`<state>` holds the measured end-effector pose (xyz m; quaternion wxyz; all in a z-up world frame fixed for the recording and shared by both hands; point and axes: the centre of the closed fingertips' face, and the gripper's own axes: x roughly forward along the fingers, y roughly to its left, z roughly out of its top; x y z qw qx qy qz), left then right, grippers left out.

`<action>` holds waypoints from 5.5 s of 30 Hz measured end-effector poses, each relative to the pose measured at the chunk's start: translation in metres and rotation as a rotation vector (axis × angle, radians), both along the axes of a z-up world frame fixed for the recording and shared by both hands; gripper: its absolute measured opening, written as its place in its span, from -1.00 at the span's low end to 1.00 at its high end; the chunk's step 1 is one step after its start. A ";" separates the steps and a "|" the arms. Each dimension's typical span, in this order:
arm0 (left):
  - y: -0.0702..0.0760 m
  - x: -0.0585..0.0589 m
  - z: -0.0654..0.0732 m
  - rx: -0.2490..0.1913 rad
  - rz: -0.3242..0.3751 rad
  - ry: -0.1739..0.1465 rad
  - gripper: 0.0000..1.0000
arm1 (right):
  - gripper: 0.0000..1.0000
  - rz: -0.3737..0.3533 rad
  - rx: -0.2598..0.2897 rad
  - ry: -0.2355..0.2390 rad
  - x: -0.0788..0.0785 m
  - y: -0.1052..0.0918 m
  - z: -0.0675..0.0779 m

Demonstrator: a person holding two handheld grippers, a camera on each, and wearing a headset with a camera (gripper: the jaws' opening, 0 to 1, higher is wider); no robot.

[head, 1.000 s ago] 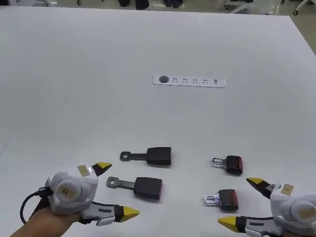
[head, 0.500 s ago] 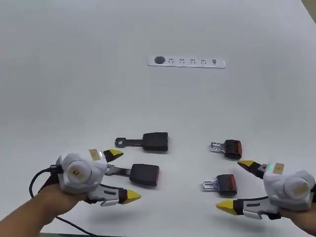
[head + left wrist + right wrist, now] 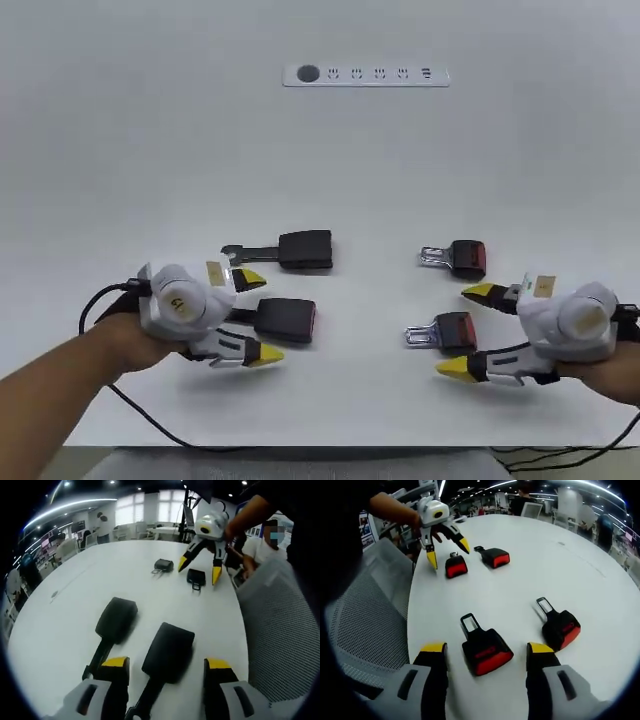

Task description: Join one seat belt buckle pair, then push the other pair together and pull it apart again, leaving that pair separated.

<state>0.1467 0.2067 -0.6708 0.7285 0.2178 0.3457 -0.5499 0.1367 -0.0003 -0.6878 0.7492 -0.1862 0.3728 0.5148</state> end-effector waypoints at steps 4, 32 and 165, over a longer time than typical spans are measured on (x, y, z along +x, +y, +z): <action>0.000 0.001 -0.007 0.017 -0.040 -0.001 0.10 | 0.08 0.054 -0.029 -0.008 -0.001 -0.002 -0.003; 0.001 0.000 -0.019 0.062 -0.088 -0.035 -0.30 | -0.27 -0.025 -0.066 -0.034 0.003 -0.003 -0.001; 0.001 0.001 -0.023 0.150 -0.248 -0.017 -0.35 | -0.37 0.165 -0.058 -0.090 0.016 0.139 -0.010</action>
